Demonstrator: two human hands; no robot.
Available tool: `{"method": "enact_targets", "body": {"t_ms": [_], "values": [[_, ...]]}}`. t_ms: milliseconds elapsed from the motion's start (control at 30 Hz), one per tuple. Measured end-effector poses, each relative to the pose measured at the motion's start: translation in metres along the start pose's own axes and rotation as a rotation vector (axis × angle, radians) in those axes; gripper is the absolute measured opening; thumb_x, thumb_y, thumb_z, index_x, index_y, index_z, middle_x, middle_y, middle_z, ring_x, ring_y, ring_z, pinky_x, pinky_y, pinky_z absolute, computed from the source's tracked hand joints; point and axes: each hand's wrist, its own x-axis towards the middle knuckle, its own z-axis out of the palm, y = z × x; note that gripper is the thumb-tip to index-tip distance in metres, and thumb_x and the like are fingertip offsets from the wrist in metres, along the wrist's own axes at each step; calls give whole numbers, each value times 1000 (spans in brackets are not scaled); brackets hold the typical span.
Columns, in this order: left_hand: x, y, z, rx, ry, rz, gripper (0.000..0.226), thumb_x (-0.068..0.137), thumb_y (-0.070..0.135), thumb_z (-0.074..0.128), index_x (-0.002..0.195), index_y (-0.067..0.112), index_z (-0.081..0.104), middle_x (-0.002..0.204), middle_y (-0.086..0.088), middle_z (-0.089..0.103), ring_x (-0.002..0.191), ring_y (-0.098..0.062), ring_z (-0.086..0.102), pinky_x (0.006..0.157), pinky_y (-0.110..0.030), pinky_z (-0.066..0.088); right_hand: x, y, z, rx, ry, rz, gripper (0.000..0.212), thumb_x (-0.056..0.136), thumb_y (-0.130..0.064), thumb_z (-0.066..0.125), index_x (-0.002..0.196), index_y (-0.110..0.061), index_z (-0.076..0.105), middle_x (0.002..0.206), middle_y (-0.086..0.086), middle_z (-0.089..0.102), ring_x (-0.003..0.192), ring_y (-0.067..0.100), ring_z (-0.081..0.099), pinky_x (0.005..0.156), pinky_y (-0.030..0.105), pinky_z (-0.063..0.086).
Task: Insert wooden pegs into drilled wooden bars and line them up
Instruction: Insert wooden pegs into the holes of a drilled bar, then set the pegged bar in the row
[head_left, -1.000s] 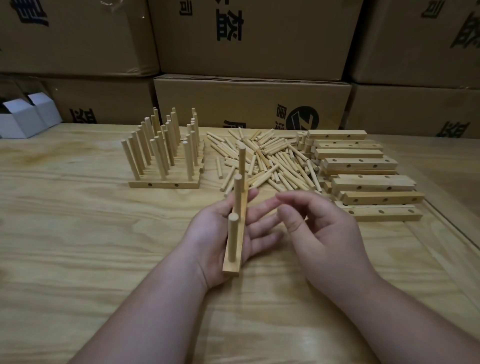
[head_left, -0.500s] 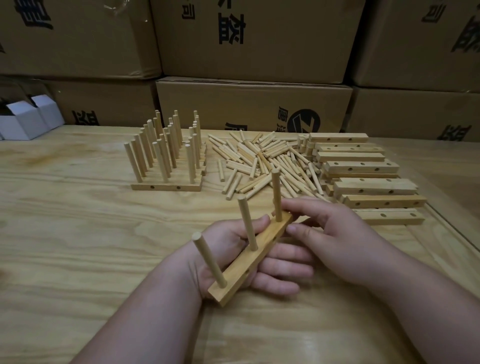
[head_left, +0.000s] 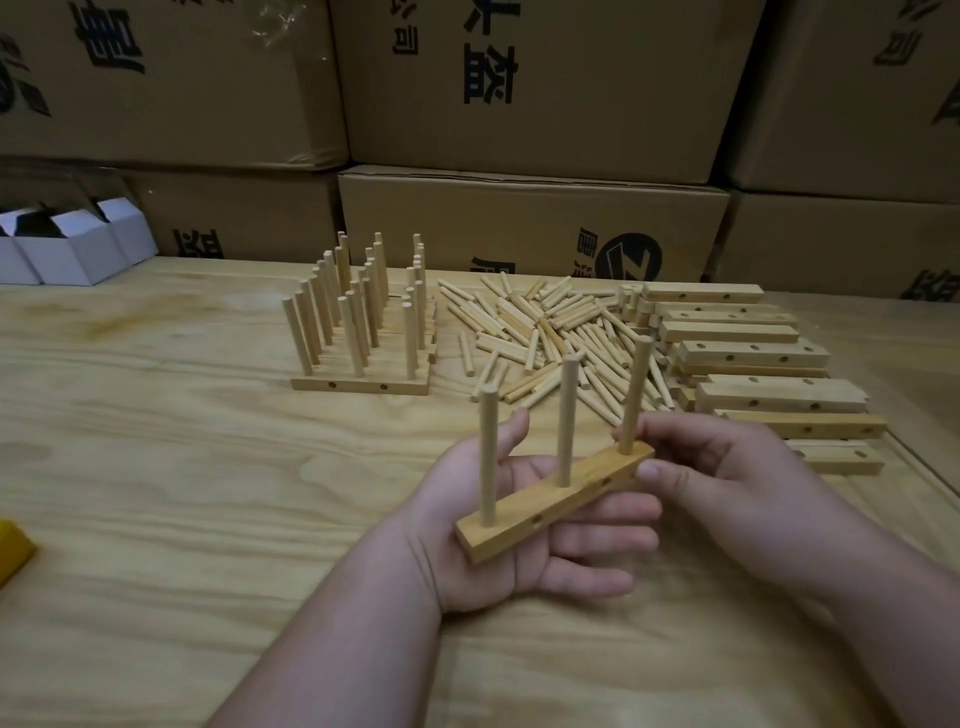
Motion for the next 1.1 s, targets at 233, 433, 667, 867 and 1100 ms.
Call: {"method": "enact_targets", "body": {"t_ms": [233, 433, 667, 867, 1100], "values": [[-3, 3, -4, -249, 20, 161, 77, 93, 66, 36, 129, 6, 68, 131, -30, 64, 106, -47, 68, 94, -62, 51, 6, -12, 8, 91, 51, -44, 31, 82, -17, 70, 106, -35, 76, 104, -12, 76, 101, 2, 69, 89, 28, 52], [2, 3, 1, -205, 186, 196, 39, 99, 37, 41, 108, 8, 64, 75, -11, 66, 49, -16, 56, 43, -19, 45, 42, -27, 22, -3, 148, -45, 29, 80, -27, 78, 95, -51, 73, 95, -18, 74, 89, -1, 67, 77, 22, 50], [-6, -4, 14, 178, 12, 126, 30, 92, 37, 52, 78, 18, 69, 59, -1, 65, 31, -2, 37, 30, -11, 22, 107, -38, 67, -91, 54, -28, 26, 83, -20, 80, 91, -43, 71, 81, -12, 72, 74, -6, 64, 62, 4, 44], [-12, -3, 17, 288, -110, 92, 40, 92, 39, 44, 77, 15, 73, 55, -1, 66, 28, -2, 39, 28, -13, 19, 130, -35, 109, -236, -49, -44, 27, 81, -24, 82, 106, -30, 76, 84, -17, 67, 75, -9, 60, 64, -2, 38], [-12, -3, 11, 265, -141, 109, 44, 95, 39, 42, 79, 14, 75, 51, 1, 63, 28, -2, 40, 33, -20, 11, 144, -32, 120, -453, -64, -140, 21, 77, -36, 84, 97, -31, 77, 81, -27, 62, 79, -11, 57, 72, 4, 38]]}}
